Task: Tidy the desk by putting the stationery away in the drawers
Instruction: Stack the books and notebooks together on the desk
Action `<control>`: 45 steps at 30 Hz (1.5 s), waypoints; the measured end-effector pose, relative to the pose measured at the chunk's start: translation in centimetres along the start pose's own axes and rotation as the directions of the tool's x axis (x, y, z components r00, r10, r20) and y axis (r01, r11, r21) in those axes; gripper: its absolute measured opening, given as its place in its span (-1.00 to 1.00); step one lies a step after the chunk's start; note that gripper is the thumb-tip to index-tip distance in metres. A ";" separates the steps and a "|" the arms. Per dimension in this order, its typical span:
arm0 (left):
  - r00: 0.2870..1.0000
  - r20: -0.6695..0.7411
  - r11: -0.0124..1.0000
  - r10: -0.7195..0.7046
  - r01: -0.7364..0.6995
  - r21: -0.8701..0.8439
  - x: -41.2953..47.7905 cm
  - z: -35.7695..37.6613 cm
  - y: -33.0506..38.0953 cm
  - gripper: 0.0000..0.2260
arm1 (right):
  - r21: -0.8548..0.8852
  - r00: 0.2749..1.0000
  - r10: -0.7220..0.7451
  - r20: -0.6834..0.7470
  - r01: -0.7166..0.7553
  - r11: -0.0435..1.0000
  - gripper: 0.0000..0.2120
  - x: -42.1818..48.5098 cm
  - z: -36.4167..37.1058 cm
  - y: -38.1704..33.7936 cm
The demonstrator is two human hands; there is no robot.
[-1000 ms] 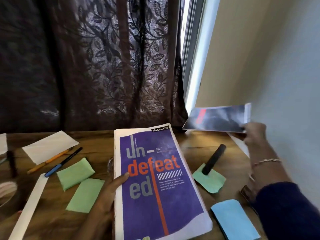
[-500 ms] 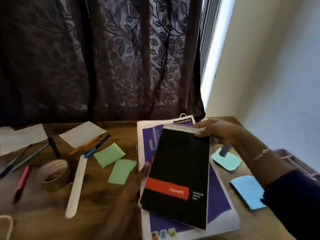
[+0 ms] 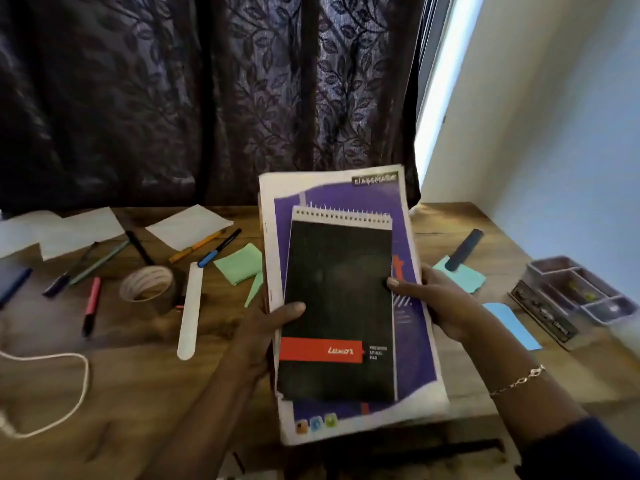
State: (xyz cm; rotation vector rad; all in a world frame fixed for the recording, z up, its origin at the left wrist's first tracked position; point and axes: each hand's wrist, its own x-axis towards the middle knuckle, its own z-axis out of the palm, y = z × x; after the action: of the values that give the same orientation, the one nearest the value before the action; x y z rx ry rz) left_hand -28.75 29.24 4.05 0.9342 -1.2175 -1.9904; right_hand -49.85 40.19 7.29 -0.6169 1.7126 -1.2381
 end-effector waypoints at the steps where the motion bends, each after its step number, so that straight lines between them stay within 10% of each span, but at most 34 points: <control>1: 0.999 0.009 0.999 0.042 -0.042 0.012 0.1 -0.5 0.5 -0.69 | 0.045 0.996 -0.089 0.002 0.089 0.995 -0.27 -0.1 0.2 -0.2; 9: 0.915 0.240 0.919 0.323 -0.364 0.152 0.9 -5.2 3.1 -0.13 | 0.168 0.822 -0.569 -0.030 0.565 0.808 -0.59 -0.8 3.5 -0.2; 20: 0.878 -0.083 0.842 0.472 -0.421 0.336 -0.4 -5.3 -2.3 -0.11 | 0.164 0.871 -0.491 0.027 0.481 0.862 -0.12 1.1 5.3 4.7; 35: 0.828 -0.237 0.790 0.507 -0.337 0.511 0.1 -3.4 -1.8 -0.25 | -0.103 0.809 -0.562 -0.175 0.553 0.827 -0.07 3.2 6.1 5.1; 45: 0.907 -0.385 0.828 0.168 0.082 0.555 2.8 -4.2 -3.0 -0.42 | -0.245 0.957 -0.165 -0.240 0.104 0.964 -0.35 5.9 7.0 6.5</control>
State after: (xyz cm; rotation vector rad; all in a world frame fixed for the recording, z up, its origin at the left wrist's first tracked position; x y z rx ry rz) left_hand -27.36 26.18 -0.78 1.5131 -1.5704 -1.2849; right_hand -45.75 34.60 -1.49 -0.7462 2.0825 -1.2687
